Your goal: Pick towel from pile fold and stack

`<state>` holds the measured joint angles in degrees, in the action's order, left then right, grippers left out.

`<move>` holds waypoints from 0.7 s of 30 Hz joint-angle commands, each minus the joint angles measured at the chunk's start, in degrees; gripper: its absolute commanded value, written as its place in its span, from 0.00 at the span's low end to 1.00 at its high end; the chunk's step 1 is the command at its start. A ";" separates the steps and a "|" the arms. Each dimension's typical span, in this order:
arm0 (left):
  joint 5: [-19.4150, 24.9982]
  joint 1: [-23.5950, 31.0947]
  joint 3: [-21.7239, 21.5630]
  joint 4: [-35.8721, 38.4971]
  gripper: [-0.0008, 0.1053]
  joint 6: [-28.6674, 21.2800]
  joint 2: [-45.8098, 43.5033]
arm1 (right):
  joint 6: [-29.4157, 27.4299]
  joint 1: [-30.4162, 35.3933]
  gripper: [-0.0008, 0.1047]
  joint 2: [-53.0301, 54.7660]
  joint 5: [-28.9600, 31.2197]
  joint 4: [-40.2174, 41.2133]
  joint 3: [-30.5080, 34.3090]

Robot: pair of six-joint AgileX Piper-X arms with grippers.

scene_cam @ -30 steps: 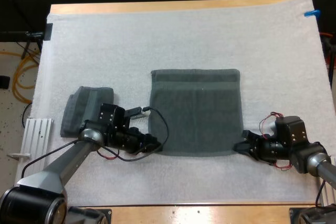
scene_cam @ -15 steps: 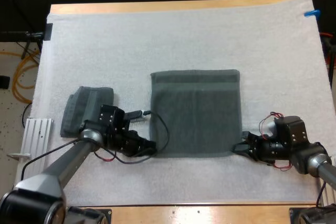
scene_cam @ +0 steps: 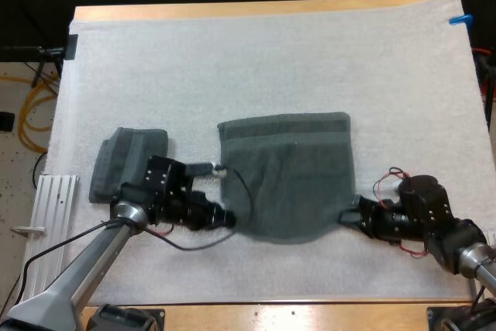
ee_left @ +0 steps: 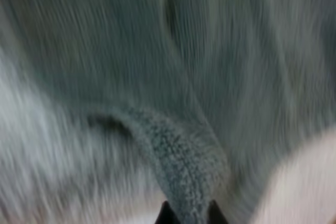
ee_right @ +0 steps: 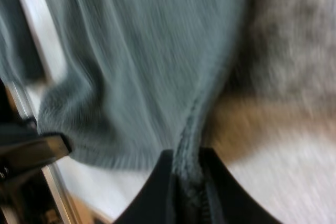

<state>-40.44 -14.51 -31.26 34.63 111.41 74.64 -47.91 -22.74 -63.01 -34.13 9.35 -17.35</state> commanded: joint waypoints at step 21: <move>-0.76 5.87 -2.10 -41.88 0.01 21.15 15.35 | 7.59 12.65 0.01 -27.05 -0.82 -22.42 -17.64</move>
<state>-41.64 -8.68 -32.85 -6.24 131.88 90.12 -40.10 -10.33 -89.98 -34.33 -12.44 -34.19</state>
